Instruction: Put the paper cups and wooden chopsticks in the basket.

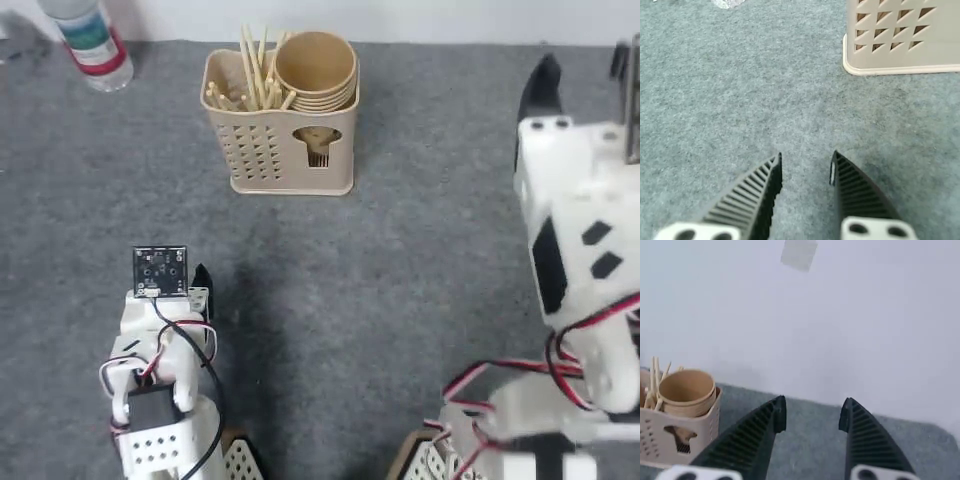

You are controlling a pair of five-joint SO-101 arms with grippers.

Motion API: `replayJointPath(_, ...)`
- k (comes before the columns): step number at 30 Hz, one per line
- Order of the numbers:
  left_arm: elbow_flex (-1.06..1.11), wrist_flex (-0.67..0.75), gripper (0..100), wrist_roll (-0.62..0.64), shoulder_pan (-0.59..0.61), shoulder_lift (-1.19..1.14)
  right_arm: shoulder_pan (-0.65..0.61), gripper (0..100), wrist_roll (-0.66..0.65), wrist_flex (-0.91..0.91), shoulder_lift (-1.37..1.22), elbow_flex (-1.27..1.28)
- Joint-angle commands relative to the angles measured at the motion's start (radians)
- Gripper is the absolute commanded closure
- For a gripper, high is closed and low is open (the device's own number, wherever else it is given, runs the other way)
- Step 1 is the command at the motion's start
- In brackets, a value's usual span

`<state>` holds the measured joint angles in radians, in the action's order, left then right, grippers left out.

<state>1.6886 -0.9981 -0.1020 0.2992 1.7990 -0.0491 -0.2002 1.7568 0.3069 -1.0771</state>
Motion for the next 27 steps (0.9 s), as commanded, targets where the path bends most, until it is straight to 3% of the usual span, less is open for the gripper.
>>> replayJointPath(1,-0.004,-0.002,85,-0.008,0.002,0.014,0.008,81.9,-0.008,-0.024,0.104,0.153)
replayJointPath(27,-0.004,-0.002,85,-0.008,0.002,0.014,0.010,81.9,-0.012,-0.008,0.193,0.238)
